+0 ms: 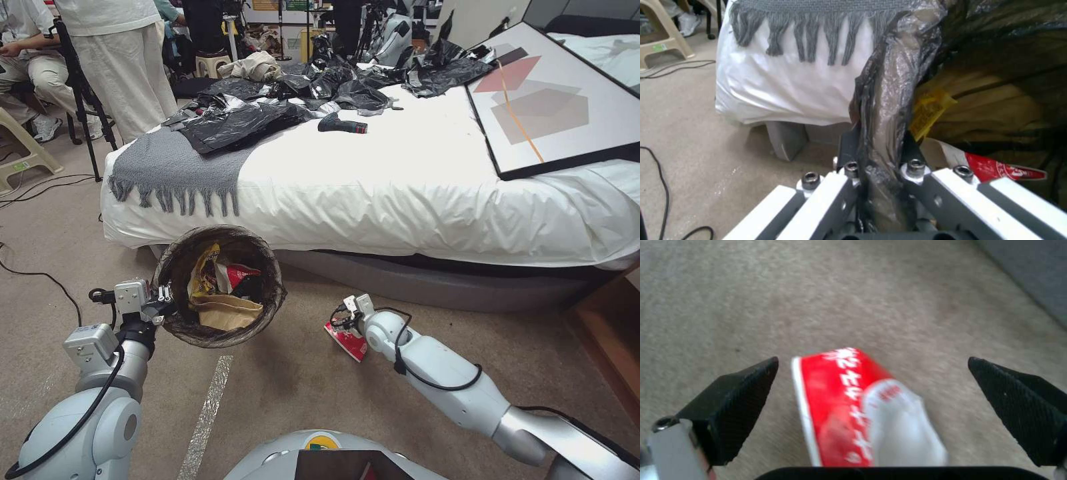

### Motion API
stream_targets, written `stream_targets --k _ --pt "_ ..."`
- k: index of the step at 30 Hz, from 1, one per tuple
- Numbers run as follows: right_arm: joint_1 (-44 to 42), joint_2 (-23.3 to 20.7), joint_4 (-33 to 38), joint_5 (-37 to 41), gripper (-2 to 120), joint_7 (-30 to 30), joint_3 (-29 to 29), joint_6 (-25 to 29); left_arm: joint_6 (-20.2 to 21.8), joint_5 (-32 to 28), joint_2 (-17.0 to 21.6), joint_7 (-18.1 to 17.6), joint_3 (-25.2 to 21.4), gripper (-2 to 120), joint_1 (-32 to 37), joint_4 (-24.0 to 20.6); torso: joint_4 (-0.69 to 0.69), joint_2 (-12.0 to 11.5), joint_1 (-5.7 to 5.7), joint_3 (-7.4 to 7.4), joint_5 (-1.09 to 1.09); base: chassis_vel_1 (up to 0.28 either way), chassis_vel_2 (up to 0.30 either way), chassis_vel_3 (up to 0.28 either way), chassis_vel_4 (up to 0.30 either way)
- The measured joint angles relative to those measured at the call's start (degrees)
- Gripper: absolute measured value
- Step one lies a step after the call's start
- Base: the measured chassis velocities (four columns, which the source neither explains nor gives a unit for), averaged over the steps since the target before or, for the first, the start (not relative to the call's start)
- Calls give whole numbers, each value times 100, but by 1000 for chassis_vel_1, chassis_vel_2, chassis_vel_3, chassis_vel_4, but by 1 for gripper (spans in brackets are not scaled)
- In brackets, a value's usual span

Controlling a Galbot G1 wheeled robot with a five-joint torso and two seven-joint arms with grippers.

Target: Pick up the trash bin, then pick up the garbage from the floor and place it into the trash bin.

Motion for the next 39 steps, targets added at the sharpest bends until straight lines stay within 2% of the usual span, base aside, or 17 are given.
stream_targets --k 5,14,23,31,34,39 --pt "15 209 -240 -118 100 -19 -82 20 -1 -6 2 6 -12 0 -53 0 -1 0 0 0 -1 0 0 0 0" --pt "-210 288 -494 -295 100 -82 37 84 -12 -23 13 21 -35 0 -110 0 -1 0 0 0 -1 0 0 0 0" --pt "-587 -46 -387 -353 100 -90 326 116 -21 -5 -8 49 -3 0 -182 0 -2 0 0 -1 0 0 0 0 0" --pt "-562 -125 -370 -349 100 -90 360 145 -37 27 -23 62 4 0 -169 0 -1 0 0 -1 0 0 0 0 0" --pt "-495 -101 -418 -352 95 -120 351 183 -57 41 -32 66 3 0 -147 0 0 0 0 -1 0 0 0 0 0" --pt "-430 -70 -462 -352 78 -215 327 200 -72 52 -45 70 6 0 -137 0 0 0 0 0 0 0 0 0 0"
